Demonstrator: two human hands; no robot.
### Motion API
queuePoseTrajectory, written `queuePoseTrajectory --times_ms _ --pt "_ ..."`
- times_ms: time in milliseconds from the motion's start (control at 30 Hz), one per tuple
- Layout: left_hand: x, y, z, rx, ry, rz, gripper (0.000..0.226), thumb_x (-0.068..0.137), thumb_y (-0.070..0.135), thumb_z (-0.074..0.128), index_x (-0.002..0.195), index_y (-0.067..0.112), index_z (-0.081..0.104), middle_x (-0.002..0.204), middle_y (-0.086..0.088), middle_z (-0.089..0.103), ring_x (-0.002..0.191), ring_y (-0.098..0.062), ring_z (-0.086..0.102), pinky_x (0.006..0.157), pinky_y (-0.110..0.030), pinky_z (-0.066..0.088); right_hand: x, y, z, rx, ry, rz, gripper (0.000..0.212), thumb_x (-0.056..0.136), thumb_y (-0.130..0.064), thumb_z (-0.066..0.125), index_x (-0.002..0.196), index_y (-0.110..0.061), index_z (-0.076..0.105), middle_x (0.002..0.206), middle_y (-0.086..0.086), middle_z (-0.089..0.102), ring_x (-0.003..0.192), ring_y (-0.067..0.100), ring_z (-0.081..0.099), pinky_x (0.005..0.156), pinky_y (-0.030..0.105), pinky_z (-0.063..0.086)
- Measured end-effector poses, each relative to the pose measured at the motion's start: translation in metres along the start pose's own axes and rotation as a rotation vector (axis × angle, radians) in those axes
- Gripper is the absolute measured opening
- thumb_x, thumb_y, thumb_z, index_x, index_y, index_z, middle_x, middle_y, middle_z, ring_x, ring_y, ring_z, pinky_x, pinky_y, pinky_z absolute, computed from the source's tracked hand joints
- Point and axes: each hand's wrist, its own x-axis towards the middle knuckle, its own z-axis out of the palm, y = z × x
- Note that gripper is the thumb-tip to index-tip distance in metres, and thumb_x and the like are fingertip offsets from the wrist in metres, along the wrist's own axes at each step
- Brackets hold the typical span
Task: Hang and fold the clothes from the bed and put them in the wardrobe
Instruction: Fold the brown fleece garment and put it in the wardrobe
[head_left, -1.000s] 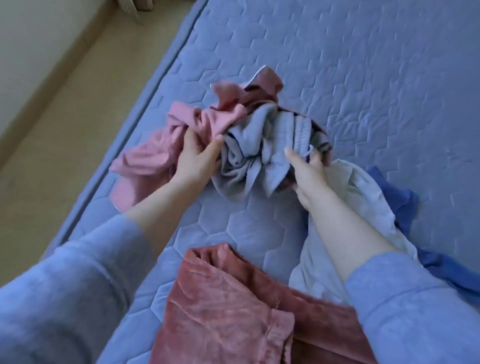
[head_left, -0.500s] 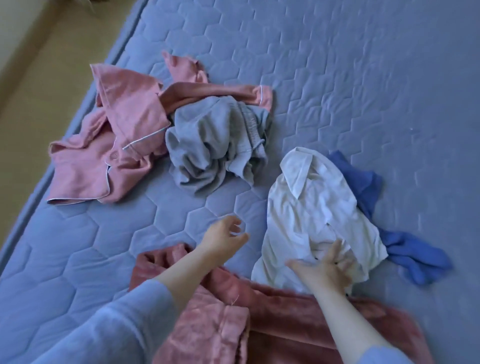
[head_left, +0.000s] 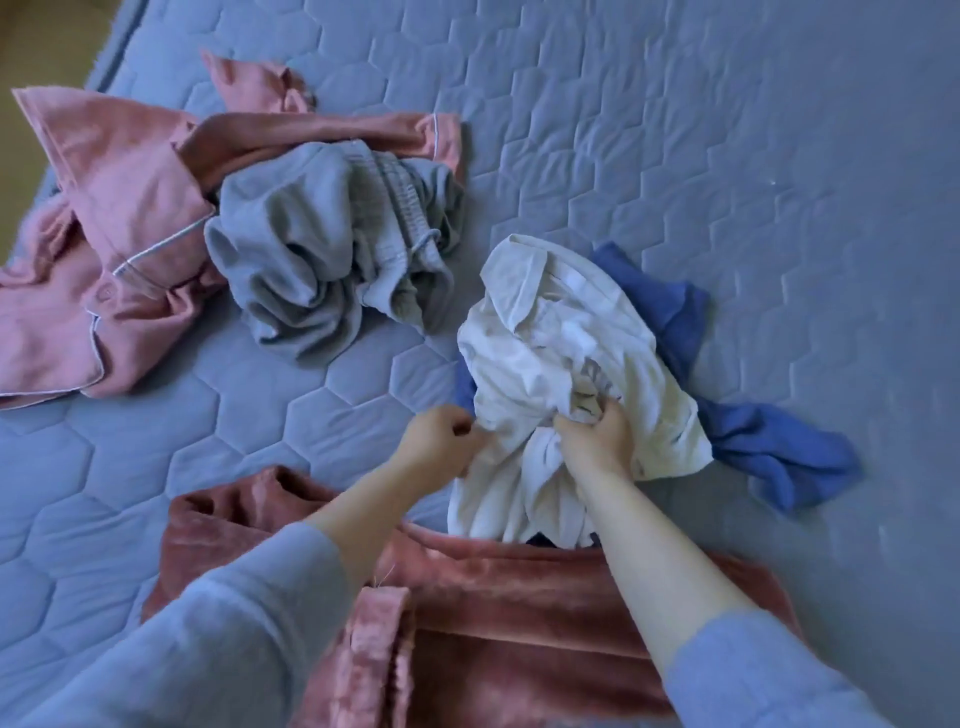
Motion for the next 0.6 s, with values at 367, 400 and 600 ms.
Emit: queuePoseTrajectory --times_ms 367,400,600 --pt "-0.009 0.015 -0.067 0.114 0.401 0.210 0.039 0.088 0.027 0.066 0.123 0.012 0.057 0.116 0.002 0.055 0.103 -0.012 0.054 0.082 -0.020 0.038 -0.007 -0.096 0.015 -0.100 -0.200 -0.514 0.084 0.089 -0.016 0.065 0.155 -0.019 0.013 0.160 -0.001 0.021 0.141 0.008 0.026 0.114 0.017 0.019" --pt "-0.015 -0.001 -0.068 0.128 0.400 0.192 0.036 0.088 0.024 0.067 0.120 0.010 0.059 0.111 0.002 0.056 0.102 -0.014 0.056 0.082 -0.021 0.039 -0.017 -0.077 0.017 -0.137 -0.175 -0.562 0.075 0.089 -0.010 0.063 0.152 -0.016 0.023 0.156 0.003 0.029 0.133 0.006 0.035 0.110 0.020 0.028" --pt "-0.074 -0.096 -0.071 0.276 0.384 0.130 0.015 0.081 0.015 0.071 0.096 0.013 0.069 0.092 0.000 0.064 0.087 -0.021 0.063 0.083 -0.036 0.050 -0.088 0.049 0.037 -0.438 -0.461 -0.451 0.023 0.085 -0.013 0.065 0.107 -0.017 0.069 0.098 -0.001 0.070 0.087 0.011 0.065 0.085 0.028 0.051"
